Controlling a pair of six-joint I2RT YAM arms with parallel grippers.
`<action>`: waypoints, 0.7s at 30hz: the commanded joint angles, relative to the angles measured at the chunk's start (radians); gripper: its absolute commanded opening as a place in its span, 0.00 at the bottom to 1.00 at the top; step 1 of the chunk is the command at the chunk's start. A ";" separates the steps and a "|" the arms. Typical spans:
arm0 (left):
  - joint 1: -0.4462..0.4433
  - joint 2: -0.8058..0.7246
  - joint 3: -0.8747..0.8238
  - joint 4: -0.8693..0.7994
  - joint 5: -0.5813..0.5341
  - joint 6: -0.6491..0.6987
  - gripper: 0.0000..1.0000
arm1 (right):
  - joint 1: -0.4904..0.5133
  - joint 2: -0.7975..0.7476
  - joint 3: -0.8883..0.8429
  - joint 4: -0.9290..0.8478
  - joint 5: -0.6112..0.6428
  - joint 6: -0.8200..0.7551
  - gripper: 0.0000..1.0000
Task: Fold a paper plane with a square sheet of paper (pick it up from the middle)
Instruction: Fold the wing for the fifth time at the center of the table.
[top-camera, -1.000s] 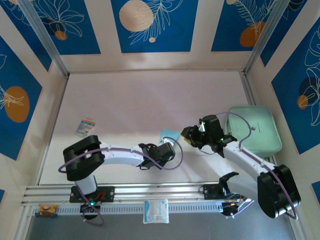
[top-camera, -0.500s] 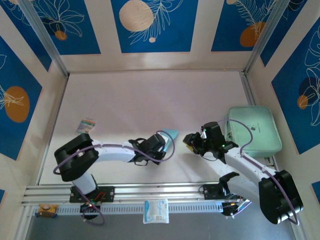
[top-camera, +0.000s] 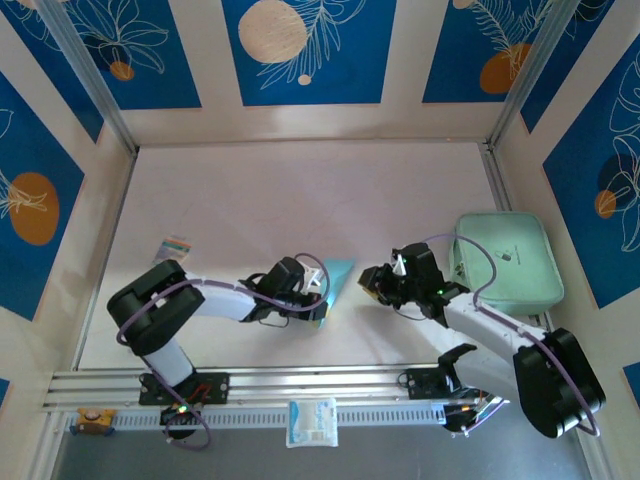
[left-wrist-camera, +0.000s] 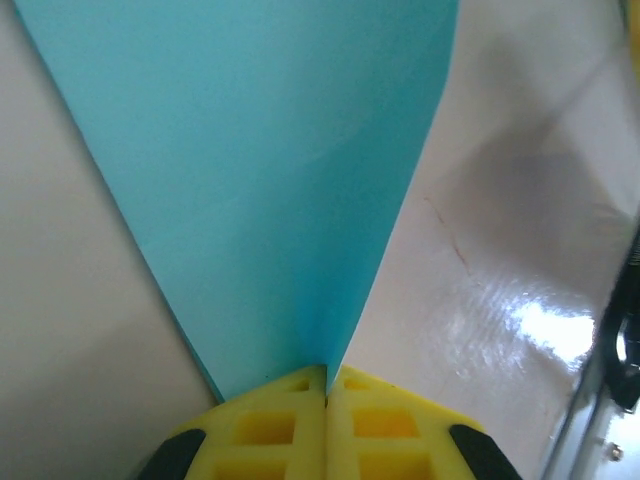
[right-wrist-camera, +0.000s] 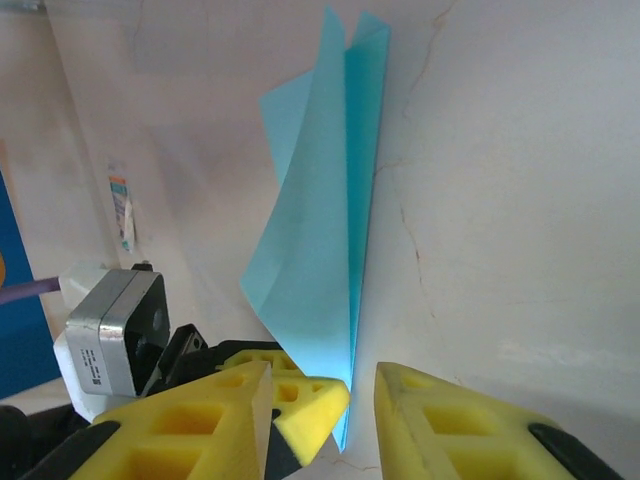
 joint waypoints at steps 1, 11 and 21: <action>0.025 0.030 -0.034 0.118 0.096 -0.059 0.00 | 0.024 0.044 0.012 0.052 -0.033 -0.042 0.28; 0.060 0.076 -0.082 0.274 0.163 -0.164 0.00 | 0.102 0.271 0.115 0.177 -0.117 -0.116 0.16; 0.078 0.131 -0.089 0.330 0.189 -0.234 0.00 | 0.097 0.441 0.167 0.290 -0.172 -0.108 0.13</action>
